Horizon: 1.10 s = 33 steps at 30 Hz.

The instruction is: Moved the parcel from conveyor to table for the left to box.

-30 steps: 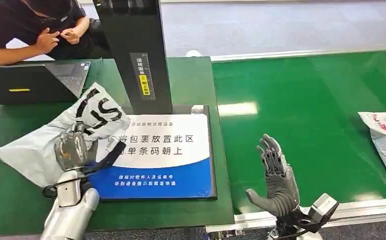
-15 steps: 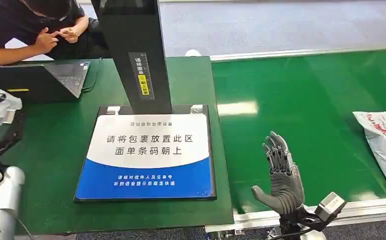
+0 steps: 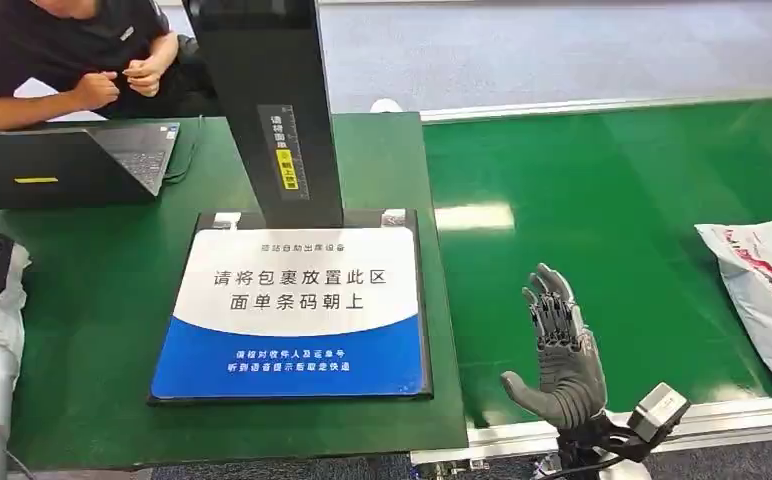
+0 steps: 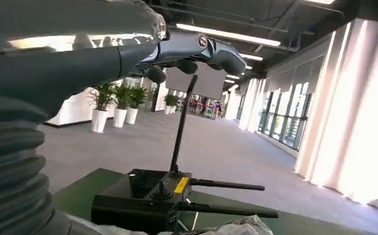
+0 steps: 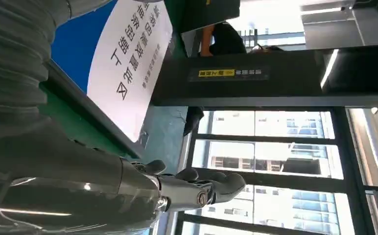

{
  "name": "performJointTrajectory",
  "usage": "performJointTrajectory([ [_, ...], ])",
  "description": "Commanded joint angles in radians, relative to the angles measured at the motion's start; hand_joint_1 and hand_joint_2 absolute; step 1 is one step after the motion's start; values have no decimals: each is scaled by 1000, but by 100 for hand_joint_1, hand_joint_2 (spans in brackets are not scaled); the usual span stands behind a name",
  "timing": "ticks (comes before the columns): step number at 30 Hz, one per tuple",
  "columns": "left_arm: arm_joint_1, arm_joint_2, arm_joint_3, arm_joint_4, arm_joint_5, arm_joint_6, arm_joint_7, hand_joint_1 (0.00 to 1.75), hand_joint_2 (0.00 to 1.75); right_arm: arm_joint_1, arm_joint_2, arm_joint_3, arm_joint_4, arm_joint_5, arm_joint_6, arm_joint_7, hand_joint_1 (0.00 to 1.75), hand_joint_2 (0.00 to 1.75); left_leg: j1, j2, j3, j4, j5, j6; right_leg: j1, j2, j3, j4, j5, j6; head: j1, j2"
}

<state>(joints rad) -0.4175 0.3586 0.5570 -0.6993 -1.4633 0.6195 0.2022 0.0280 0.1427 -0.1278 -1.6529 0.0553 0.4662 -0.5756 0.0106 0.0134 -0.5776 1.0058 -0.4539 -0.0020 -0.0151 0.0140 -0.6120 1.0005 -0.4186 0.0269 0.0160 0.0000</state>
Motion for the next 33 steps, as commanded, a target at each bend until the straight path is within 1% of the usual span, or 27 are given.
performJointTrajectory([
  [1,27,-98,10,-165,81,36,-89,0,175,-6,25,-40,39,6,-5,0,0,175,0,-4,1,-1,1,0,0,-4,2,-1,-1,-1,0,0],
  [7,33,-101,8,-179,80,30,-86,0,175,-6,24,-41,39,6,-5,0,0,175,0,-3,2,-1,0,0,0,-3,2,-1,0,-1,0,0],
  [8,53,-129,5,-260,184,79,-216,0,175,-3,25,-42,38,5,-9,0,0,175,0,-4,2,-2,1,0,0,-4,2,-1,0,-2,0,0],
  [9,69,-164,-7,-317,266,79,-281,0,175,0,24,-43,37,3,-10,-1,0,175,0,-4,2,-2,1,0,0,-4,2,-1,0,-2,0,0],
  [10,78,-182,-24,-342,325,71,-315,0,175,3,24,-44,36,2,-9,-2,0,175,0,-5,2,-2,1,0,0,-5,3,-1,-1,-2,0,0],
  [11,106,-234,-67,-448,603,-22,-522,0,175,5,22,-45,38,1,-7,-3,0,175,0,-6,2,-2,1,0,0,-6,4,-2,-1,-2,0,0],
  [12,124,-280,-96,-518,724,-152,-593,0,175,1,19,-45,45,1,-3,-3,0,175,0,-6,2,-2,1,0,0,-7,3,-1,-1,-1,0,0],
  [13,161,-323,-127,-575,870,-252,-597,0,175,-12,17,-43,61,1,1,-4,0,175,0,-8,1,-2,1,1,0,-9,3,-2,-1,-1,0,0],
  [14,191,-359,-155,-608,951,-323,-610,0,175,-24,16,-39,74,7,-2,0,0,175,0,-9,1,-2,1,1,0,-9,4,-2,-1,-1,0,0],
  [15,214,-389,-173,-623,1110,-447,-628,0,175,-32,12,-31,85,17,-4,1,0,175,-1,-9,2,-2,1,1,-1,-9,4,-2,-1,0,0,0],
  [16,238,-421,-197,-612,1194,-520,-669,0,175,-39,13,-26,93,21,-7,1,0,175,-1,-7,2,-1,1,1,-1,-8,3,-3,-1,0,0,0],
  [17,256,-442,-223,-600,1276,-617,-707,0,175,-40,14,-19,94,29,-11,1,0,175,-2,-9,4,-3,1,2,-1,-10,6,-4,-1,-1,0,0],
  [18,268,-455,-247,-589,1275,-628,-725,0,175,-39,15,-14,93,33,-14,1,0,175,-3,-4,3,-2,0,2,-3,-4,4,-3,0,0,0,0],
  [19,271,-461,-251,-586,1273,-623,-733,0,175,-38,16,-12,92,33,-15,1,0,175,-4,-6,4,-3,1,2,-4,-6,6,-4,0,1,1,0],
  [20,271,-461,-251,-586,1273,-623,-733,0,175,-38,16,-12,92,33,-15,1,0,175,-3,-4,4,-3,0,2,-3,-4,5,-4,0,0,0,0],
  [21,271,-458,-250,-585,1273,-623,-733,0,175,-36,16,-12,91,33,-15,1,0,175,-4,-2,2,-1,-1,2,-4,-2,3,-2,0,1,1,0],
  [23,265,-445,-244,-586,1275,-624,-732,0,175,-34,14,-11,87,33,-15,1,0,175,-4,-3,2,-1,-1,2,-5,-3,3,-2,0,0,1,0],
  [31,264,-442,-242,-586,1278,-626,-731,0,175,-33,14,-11,86,33,-15,1,0,175,-4,-1,2,-1,-1,1,-2,-2,1,-1,1,-1,0,0],
  [33,273,-458,-270,-581,1332,-741,-720,0,175,-35,12,-9,86,30,-16,3,0,175,-4,-2,2,-1,0,1,-1,-3,2,-1,0,0,0,0],
])
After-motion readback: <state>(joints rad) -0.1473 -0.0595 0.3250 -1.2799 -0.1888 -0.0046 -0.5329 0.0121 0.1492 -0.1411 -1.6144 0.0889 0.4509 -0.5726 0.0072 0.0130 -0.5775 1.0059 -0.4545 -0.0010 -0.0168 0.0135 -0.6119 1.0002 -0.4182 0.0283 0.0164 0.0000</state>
